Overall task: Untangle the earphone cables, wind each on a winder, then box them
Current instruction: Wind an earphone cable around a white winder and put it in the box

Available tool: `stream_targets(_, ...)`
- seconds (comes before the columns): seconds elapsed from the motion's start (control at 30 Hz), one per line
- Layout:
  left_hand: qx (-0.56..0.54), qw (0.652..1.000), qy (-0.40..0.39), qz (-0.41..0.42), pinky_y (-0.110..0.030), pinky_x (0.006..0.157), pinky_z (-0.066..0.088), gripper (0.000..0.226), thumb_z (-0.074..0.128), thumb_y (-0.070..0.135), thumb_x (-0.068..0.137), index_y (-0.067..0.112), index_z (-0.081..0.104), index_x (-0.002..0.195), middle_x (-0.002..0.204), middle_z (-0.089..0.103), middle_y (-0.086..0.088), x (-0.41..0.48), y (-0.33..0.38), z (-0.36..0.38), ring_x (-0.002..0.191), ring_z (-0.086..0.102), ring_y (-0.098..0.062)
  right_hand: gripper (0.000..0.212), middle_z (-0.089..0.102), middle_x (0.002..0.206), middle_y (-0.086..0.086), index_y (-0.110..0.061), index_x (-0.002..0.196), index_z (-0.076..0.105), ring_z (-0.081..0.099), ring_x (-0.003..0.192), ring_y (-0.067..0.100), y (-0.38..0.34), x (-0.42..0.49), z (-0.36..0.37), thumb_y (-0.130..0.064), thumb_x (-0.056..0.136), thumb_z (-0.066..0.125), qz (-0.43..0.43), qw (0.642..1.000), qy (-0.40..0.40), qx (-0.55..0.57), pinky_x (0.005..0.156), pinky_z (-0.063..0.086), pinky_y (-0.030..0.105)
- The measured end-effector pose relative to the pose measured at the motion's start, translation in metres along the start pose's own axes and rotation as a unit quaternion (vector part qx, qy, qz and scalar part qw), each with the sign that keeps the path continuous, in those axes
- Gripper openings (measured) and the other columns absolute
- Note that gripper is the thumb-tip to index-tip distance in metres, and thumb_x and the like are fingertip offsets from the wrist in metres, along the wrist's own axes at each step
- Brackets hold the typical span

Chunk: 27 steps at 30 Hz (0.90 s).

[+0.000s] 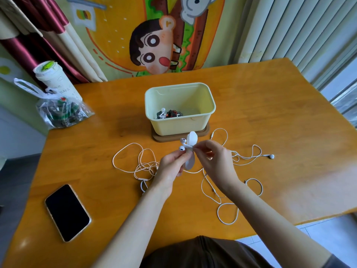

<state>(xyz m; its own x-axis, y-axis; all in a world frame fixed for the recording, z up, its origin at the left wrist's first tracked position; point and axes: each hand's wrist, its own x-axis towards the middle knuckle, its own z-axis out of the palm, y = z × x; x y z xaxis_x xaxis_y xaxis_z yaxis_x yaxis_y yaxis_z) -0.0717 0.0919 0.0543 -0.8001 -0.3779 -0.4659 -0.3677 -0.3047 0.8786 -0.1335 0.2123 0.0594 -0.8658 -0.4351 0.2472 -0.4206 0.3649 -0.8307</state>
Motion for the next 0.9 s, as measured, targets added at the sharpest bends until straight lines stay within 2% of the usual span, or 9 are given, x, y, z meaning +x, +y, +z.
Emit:
stream_targets(0.17, 0.018, 1.0, 0.019, 0.008, -0.018, 0.046, 0.025, 0.013, 0.066, 0.027, 0.088, 0.015, 0.07, 0.088, 0.055, 0.041, 0.008, -0.003, 0.004, 0.001, 0.054, 0.032, -0.01, 0.005, 0.061, 0.08, -0.009, -0.012, 0.088, 0.071, 0.058, 0.075, 0.0, -0.003, -0.001, -0.001, -0.012, 0.083, 0.069, -0.003, 1.0, 0.011, 0.006, 0.068, 0.044, 0.008)
stream_targets(0.33, 0.072, 0.996, 0.023, 0.04, -0.022, 0.051, 0.028, 0.005, 0.067, 0.023, 0.088, 0.02, 0.07, 0.086, 0.047, 0.046, 0.015, -0.005, 0.007, 0.002, 0.051, 0.037, -0.006, 0.015, 0.066, 0.075, -0.006, -0.011, 0.092, 0.062, 0.063, 0.07, 0.005, -0.003, -0.002, -0.004, -0.014, 0.082, 0.072, 0.081, 0.995, 0.009, 0.062, 0.066, 0.05, 0.017)
stream_targets(0.53, 0.112, 0.993, 0.008, 0.042, -0.021, 0.052, 0.03, 0.007, 0.065, 0.02, 0.088, 0.017, 0.068, 0.094, 0.047, 0.047, 0.017, -0.005, 0.008, -0.001, 0.052, 0.041, -0.006, 0.009, 0.069, 0.073, -0.001, -0.012, 0.087, 0.064, 0.067, 0.067, 0.01, -0.003, 0.002, -0.01, -0.011, 0.081, 0.071, 0.123, 0.986, -0.049, 0.1, 0.071, 0.057, 0.032)
stream_targets(0.6, 0.155, 0.986, 0.01, 0.061, -0.021, 0.054, 0.033, 0.007, 0.065, 0.02, 0.088, 0.017, 0.068, 0.093, 0.053, 0.052, 0.016, -0.006, 0.011, -0.002, 0.057, 0.045, -0.006, 0.012, 0.069, 0.073, 0.0, -0.013, 0.086, 0.063, 0.067, 0.066, 0.01, -0.004, 0.003, -0.012, -0.011, 0.08, 0.073, 0.131, 0.984, -0.062, 0.107, 0.07, 0.057, 0.029)
stream_targets(0.7, 0.228, 0.967, 0.008, 0.112, -0.017, 0.058, 0.039, 0.007, 0.066, 0.018, 0.086, 0.023, 0.07, 0.089, 0.07, 0.062, 0.009, -0.004, 0.01, -0.005, 0.066, 0.052, -0.005, 0.015, 0.069, 0.073, -0.003, -0.016, 0.087, 0.062, 0.065, 0.064, 0.003, -0.003, 0.001, -0.013, -0.015, 0.079, 0.074, 0.108, 0.99, -0.078, 0.054, 0.062, 0.051, 0.014)
stream_targets(0.8, 0.241, 0.963, -0.013, 0.117, -0.012, 0.049, 0.034, 0.009, 0.065, 0.018, 0.086, 0.025, 0.069, 0.082, 0.051, 0.054, 0.016, -0.007, 0.01, -0.005, 0.05, 0.046, 0.0, 0.015, 0.068, 0.076, -0.004, -0.015, 0.091, 0.063, 0.064, 0.07, 0.006, -0.002, -0.003, -0.013, -0.016, 0.08, 0.073, 0.082, 0.994, -0.074, 0.008, 0.065, 0.052, 0.016)
stream_targets(0.9, 0.164, 0.983, -0.021, 0.084, -0.021, 0.05, 0.029, 0.014, 0.066, 0.029, 0.087, 0.022, 0.067, 0.075, 0.042, 0.043, 0.014, -0.009, 0.009, -0.003, 0.047, 0.037, -0.006, 0.014, 0.067, 0.076, -0.002, -0.014, 0.091, 0.063, 0.063, 0.071, 0.009, -0.003, -0.002, -0.014, -0.013, 0.08, 0.072, 0.061, 0.996, -0.071, -0.005, 0.066, 0.052, 0.019)
